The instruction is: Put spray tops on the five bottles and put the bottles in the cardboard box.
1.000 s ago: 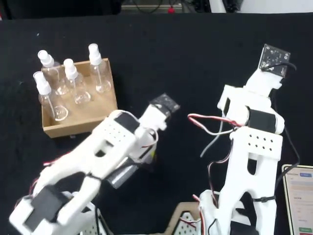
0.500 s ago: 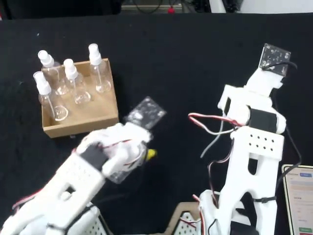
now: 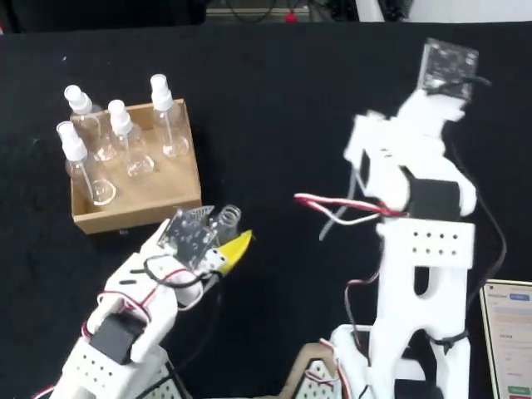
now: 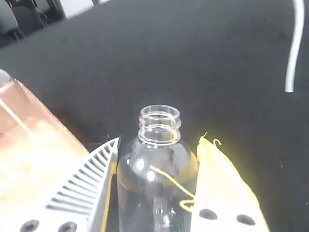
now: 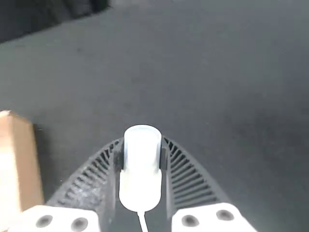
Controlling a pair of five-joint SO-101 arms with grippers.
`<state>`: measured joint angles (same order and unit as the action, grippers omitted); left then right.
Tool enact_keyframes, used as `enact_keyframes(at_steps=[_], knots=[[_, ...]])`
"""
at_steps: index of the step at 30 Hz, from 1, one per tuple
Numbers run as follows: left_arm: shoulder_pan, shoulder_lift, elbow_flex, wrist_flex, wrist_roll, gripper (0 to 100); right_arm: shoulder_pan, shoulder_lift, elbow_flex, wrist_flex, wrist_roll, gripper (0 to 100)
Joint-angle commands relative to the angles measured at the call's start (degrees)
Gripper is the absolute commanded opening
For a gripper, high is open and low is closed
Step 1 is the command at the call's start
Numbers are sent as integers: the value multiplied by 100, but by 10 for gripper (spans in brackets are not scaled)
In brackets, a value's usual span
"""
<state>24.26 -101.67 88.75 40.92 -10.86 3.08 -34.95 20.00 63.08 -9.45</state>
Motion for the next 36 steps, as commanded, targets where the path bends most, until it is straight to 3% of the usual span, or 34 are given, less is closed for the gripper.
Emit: enact_keyframes(at_steps=[1,7,11,19,25,29,36], knots=[[-31,-202,13,-167,79,148,-404,-207,-725,44,-220,15],[13,-290,22,-369,88,148,-1187,-180,-1385,-26,-756,15],[13,-299,110,-1319,88,148,-1626,-198,-1305,-651,-774,15],[-40,-290,866,-3174,88,148,-1644,-198,-1859,-1178,-730,15],[-40,-290,857,-3095,114,148,-1776,-198,-2149,-1187,-730,15],[-40,-290,857,-3095,519,148,-2048,-198,-2158,-1213,-703,15],[-48,-290,857,-3095,589,148,-2119,-268,-2316,-1345,-246,14]])
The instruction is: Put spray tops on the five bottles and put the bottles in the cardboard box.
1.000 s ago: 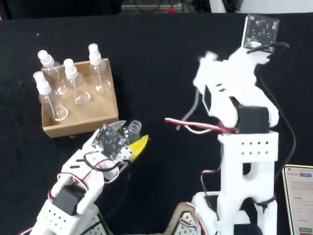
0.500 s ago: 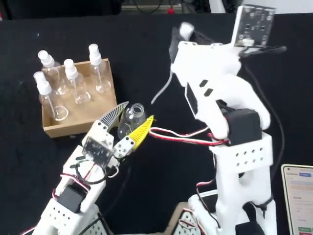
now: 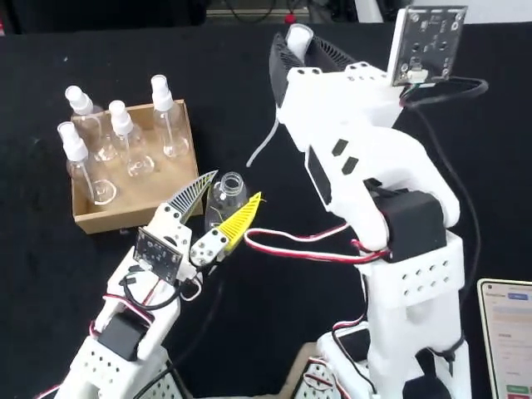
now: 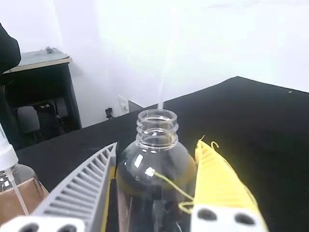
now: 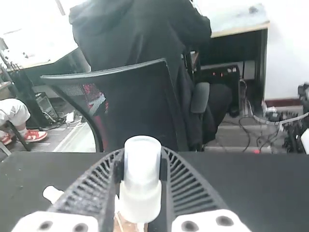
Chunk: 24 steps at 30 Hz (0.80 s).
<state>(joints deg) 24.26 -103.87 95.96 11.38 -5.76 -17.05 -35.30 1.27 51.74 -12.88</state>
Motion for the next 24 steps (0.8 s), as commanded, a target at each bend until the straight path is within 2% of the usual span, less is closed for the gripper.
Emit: enact_keyframes(at_steps=[1,5,12,24], knots=[[-48,-70,136,-141,79,148,-105,-295,-514,-220,105,14],[-48,-70,136,-141,88,148,-141,-611,-708,-176,97,14],[-48,-70,136,-132,88,148,-985,-927,-171,-97,141,14],[-48,-70,136,35,88,148,-844,-963,444,-97,149,15]])
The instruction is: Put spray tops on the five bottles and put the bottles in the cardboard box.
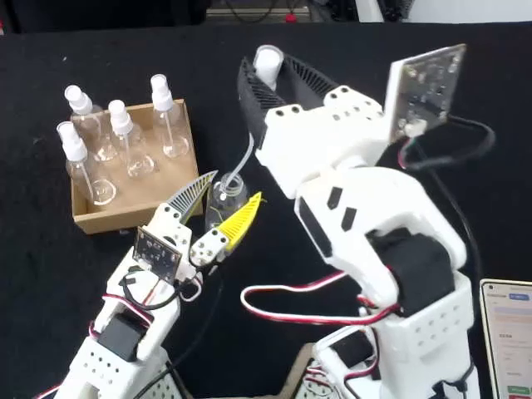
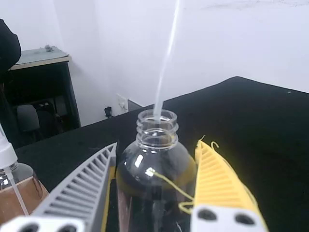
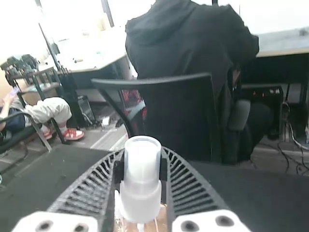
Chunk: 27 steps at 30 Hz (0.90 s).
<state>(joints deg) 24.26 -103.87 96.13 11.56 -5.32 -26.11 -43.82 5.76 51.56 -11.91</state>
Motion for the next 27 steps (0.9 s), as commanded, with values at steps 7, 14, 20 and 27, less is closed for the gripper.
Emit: enact_keyframes(at_steps=[7,14,20,27], knots=[[-48,-70,119,26,44,148,62,-110,-22,-255,62,15],[-48,-70,119,35,44,148,62,-110,-31,-334,378,15],[-48,-70,119,35,44,148,62,-66,-4,-334,378,15],[-48,-70,110,26,44,148,62,-110,497,-563,378,15]])
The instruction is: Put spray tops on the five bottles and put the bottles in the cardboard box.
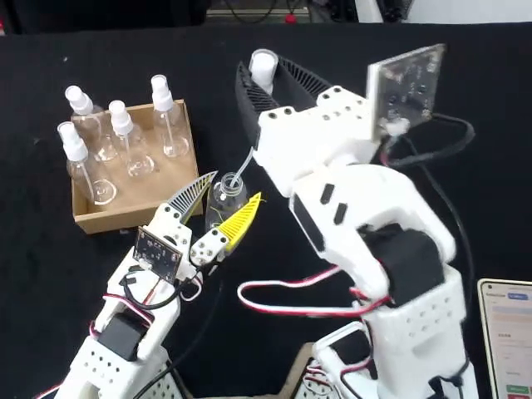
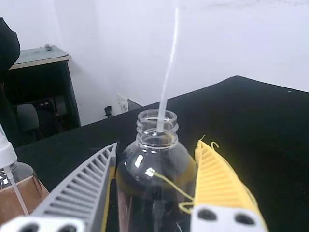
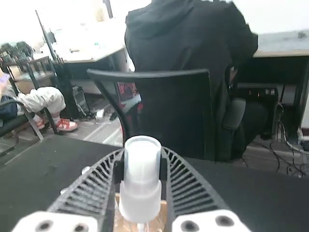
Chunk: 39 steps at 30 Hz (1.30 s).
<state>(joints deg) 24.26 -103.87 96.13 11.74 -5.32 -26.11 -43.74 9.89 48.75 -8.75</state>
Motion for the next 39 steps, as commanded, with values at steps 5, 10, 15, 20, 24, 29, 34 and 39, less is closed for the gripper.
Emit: enact_keyframes(at_steps=[5,10,15,20,24,29,34,39], knots=[[-48,-70,110,9,44,148,26,-136,277,-237,53,12],[-48,-70,119,0,44,148,-176,-664,435,176,44,12],[-48,-70,101,-9,44,148,-598,-1253,1174,343,53,15],[-48,-70,110,-9,44,148,-633,-1490,2114,-202,62,15],[-48,-70,84,9,44,148,-668,-1508,2677,-598,352,15],[-48,-70,75,18,44,148,-668,-1508,2993,-501,457,15],[-48,-70,75,18,44,148,-747,-1508,3055,-167,457,15],[-48,-70,75,18,44,148,-923,-1508,3187,-123,457,15]])
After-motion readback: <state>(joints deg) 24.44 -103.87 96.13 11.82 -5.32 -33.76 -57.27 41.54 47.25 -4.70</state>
